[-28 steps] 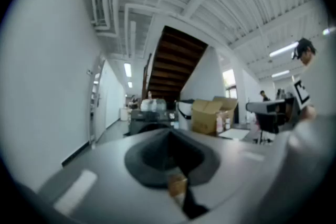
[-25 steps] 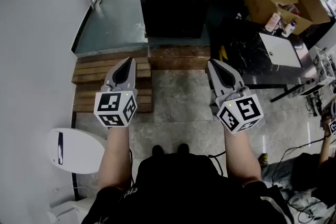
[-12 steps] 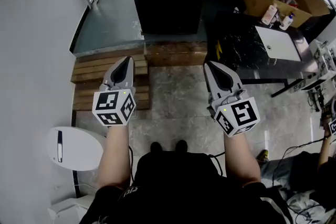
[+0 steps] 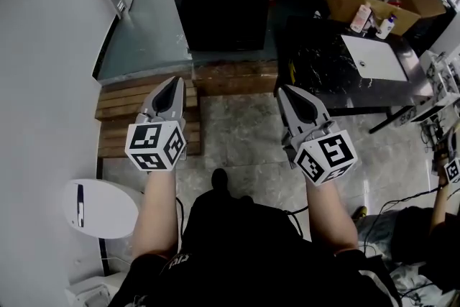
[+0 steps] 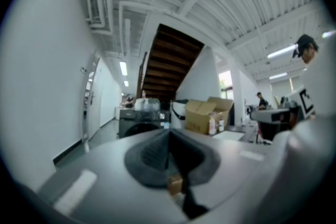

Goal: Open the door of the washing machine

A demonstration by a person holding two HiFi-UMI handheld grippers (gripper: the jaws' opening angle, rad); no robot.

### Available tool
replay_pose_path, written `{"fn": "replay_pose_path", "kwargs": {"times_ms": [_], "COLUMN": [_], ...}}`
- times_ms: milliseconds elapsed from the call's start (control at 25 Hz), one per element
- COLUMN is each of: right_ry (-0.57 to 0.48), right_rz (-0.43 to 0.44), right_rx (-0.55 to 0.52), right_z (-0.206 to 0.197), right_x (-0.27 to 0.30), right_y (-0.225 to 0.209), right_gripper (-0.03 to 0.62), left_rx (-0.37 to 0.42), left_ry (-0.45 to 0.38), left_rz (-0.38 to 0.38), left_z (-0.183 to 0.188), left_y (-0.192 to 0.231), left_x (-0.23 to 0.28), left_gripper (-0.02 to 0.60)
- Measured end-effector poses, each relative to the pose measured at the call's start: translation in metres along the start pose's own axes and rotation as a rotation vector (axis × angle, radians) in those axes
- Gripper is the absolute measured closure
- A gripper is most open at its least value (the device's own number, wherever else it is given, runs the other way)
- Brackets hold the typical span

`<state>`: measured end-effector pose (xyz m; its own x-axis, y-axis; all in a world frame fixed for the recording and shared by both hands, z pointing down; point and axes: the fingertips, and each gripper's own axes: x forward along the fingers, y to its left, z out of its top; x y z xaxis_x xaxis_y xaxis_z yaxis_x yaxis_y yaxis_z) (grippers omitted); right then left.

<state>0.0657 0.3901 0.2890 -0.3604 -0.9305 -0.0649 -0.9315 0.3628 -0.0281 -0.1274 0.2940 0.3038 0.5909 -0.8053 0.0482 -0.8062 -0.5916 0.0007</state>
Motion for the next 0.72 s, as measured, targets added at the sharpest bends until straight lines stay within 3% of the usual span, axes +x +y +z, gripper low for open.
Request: {"fn": "replay_pose_path", "kwargs": {"times_ms": [320, 720], "right_ry": [0.026, 0.066], "right_rz": [0.024, 0.047], "right_rx": [-0.003, 0.011], "right_z": [-0.011, -0.029], "right_x": [0.037, 0.155], "right_y": [-0.007, -0.027], "right_gripper": [0.6, 0.6], "left_rx": [-0.016, -0.049], "left_ry": [0.0, 0.005], "left_rz": [-0.03, -0.036], "left_z": [-0.009, -0.018], "left_y": [0.014, 0.094], "left_x": [0.035, 0.118], "left_gripper": [0.574, 0.574]}}
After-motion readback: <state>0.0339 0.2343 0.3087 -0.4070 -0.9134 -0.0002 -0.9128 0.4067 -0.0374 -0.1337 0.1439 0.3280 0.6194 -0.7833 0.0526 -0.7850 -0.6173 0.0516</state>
